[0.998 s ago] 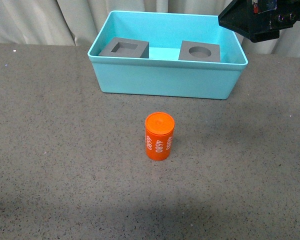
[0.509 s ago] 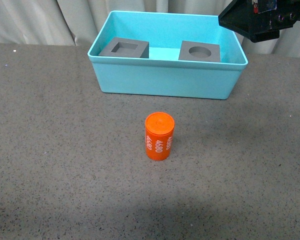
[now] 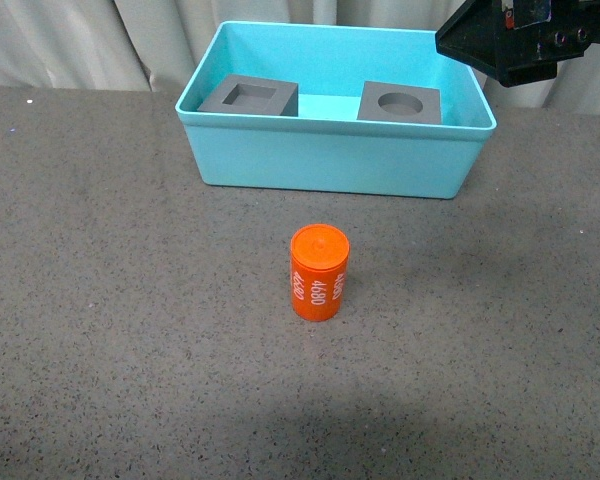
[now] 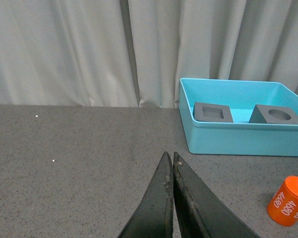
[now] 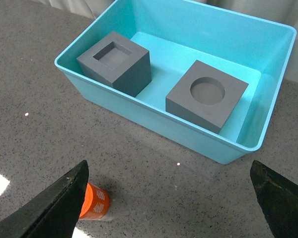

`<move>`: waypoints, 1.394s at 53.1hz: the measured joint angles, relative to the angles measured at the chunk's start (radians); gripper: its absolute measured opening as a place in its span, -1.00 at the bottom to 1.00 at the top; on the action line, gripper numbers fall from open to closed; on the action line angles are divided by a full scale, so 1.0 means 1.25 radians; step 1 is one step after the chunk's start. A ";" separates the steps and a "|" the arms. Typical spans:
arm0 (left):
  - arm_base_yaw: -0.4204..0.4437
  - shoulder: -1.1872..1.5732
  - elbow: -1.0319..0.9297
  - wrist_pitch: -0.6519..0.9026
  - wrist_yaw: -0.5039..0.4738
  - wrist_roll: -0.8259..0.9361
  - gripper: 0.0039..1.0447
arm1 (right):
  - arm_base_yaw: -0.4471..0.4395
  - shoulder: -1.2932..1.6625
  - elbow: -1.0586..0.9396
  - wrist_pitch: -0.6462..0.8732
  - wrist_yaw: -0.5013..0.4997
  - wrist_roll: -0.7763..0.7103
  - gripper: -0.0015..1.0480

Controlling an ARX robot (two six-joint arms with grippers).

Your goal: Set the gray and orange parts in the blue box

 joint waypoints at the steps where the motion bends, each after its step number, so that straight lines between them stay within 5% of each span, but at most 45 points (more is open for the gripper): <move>1: 0.000 0.000 0.000 0.000 0.000 0.000 -0.94 | 0.000 0.000 0.000 0.000 0.000 0.000 0.81; 11: 0.000 0.000 0.000 0.000 0.000 0.000 -0.27 | 0.000 0.000 -0.001 0.002 0.004 -0.002 0.81; 15: 0.000 0.000 0.000 0.000 0.000 0.000 0.04 | 0.028 0.024 -0.065 0.237 0.197 -0.059 0.81; 17: 0.000 -0.001 0.000 0.000 0.000 0.000 0.14 | 0.035 0.037 -0.073 0.294 0.219 -0.073 0.81; 30: 0.000 -0.001 0.000 -0.001 0.000 0.000 0.89 | 0.082 0.111 -0.012 0.155 0.088 -0.096 0.81; 47: 0.000 -0.001 0.000 -0.001 0.000 0.002 0.88 | 0.121 0.237 0.124 -0.150 -0.034 -0.190 0.81; 74: 0.000 -0.001 0.000 -0.001 0.000 0.002 0.88 | 0.199 0.386 0.198 -0.205 -0.013 -0.228 0.81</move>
